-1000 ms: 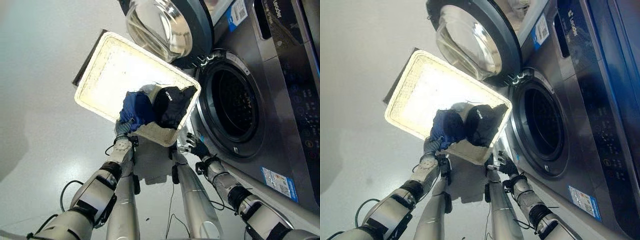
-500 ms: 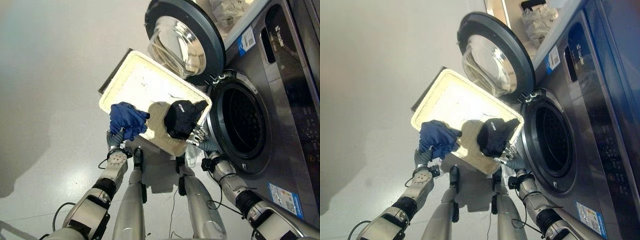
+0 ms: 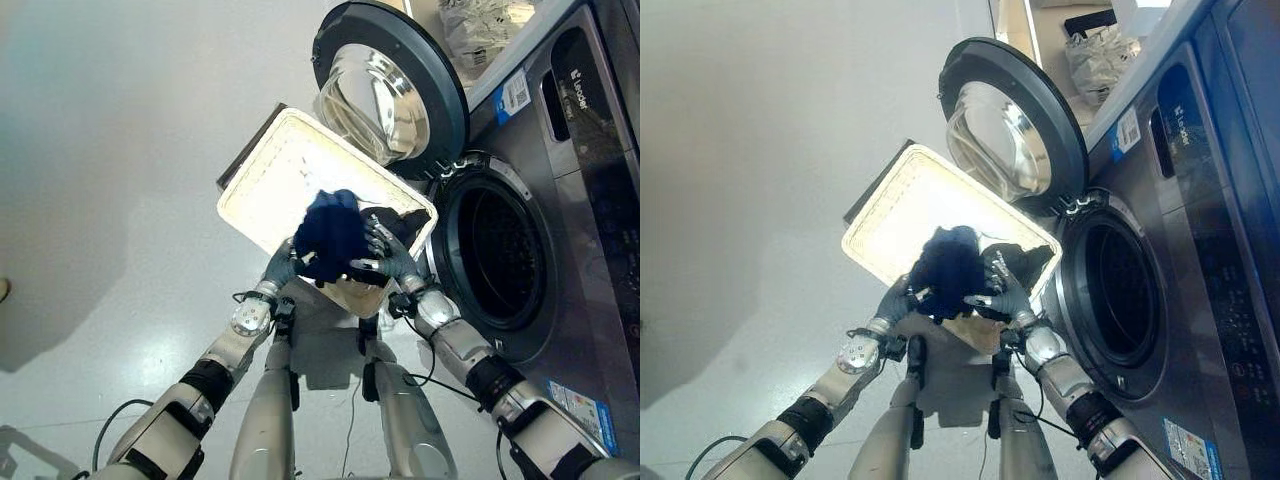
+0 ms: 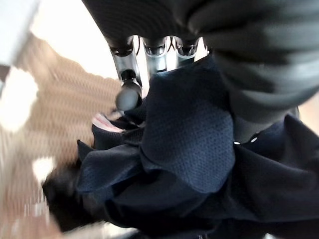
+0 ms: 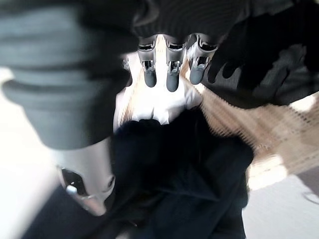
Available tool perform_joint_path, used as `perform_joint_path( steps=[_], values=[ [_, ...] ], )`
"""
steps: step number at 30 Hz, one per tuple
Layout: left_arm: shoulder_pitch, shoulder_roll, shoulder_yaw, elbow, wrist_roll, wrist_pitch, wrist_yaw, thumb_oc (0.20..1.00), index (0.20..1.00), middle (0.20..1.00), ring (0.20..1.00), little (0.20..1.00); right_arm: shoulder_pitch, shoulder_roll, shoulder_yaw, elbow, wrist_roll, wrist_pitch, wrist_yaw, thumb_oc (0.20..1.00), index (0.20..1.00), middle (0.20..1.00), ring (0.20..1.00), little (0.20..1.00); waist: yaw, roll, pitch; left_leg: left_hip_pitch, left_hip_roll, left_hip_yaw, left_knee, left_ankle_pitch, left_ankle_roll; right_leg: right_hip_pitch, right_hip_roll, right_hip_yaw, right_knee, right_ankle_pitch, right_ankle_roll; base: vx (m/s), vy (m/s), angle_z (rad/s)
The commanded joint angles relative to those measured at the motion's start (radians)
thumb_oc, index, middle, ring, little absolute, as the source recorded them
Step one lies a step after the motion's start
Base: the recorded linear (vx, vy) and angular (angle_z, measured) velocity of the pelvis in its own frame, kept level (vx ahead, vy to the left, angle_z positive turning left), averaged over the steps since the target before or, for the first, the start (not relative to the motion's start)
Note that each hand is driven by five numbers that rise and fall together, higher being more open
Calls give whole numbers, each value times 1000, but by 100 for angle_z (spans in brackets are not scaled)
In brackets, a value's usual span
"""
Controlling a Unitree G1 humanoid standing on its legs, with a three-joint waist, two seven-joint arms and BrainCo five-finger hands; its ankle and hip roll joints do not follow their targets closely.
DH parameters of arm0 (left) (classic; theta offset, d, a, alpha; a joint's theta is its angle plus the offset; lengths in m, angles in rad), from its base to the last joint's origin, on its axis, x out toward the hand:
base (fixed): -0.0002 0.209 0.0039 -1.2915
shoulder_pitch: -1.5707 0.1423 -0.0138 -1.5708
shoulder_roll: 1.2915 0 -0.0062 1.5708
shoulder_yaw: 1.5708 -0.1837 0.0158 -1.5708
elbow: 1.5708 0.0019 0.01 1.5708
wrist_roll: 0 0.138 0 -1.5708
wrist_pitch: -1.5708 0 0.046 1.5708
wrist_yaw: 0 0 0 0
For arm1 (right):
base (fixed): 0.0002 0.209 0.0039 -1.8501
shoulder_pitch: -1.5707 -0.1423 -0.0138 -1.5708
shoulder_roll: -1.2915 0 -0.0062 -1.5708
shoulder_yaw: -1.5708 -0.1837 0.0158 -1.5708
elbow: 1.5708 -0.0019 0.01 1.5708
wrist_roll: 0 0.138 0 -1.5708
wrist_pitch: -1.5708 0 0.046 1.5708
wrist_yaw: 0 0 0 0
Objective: Put the clothes into the washing machine.
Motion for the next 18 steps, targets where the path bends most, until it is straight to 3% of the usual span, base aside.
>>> perform_joint_path(
  steps=[1,13,18],
  values=[
    [-40,-8,-19,-112,-101,-45,-174,200,200,200,200,200,-24,-37,8,-45,30,9,25,1000,1000,1000,1000,1000,-6,34,-10,18,-101,34,26,-103,34,0,23,-44,-2,-10,39,-8,1,5],
    [-47,34,-67,-254,-223,76,-375,200,200,200,200,200,-37,-20,20,-9,109,46,37,1000,1000,1000,1000,1000,2,46,-10,44,-105,40,9,-107,36,26,13,-48,-22,-4,44,-4,-1,5],
    [-48,46,-95,-302,-232,116,-420,200,200,200,200,200,-40,-16,20,11,233,90,107,1000,1000,1000,1000,1000,2,53,-10,50,-104,44,2,-108,36,32,12,-49,-30,-3,42,0,0,0]
  ],
)
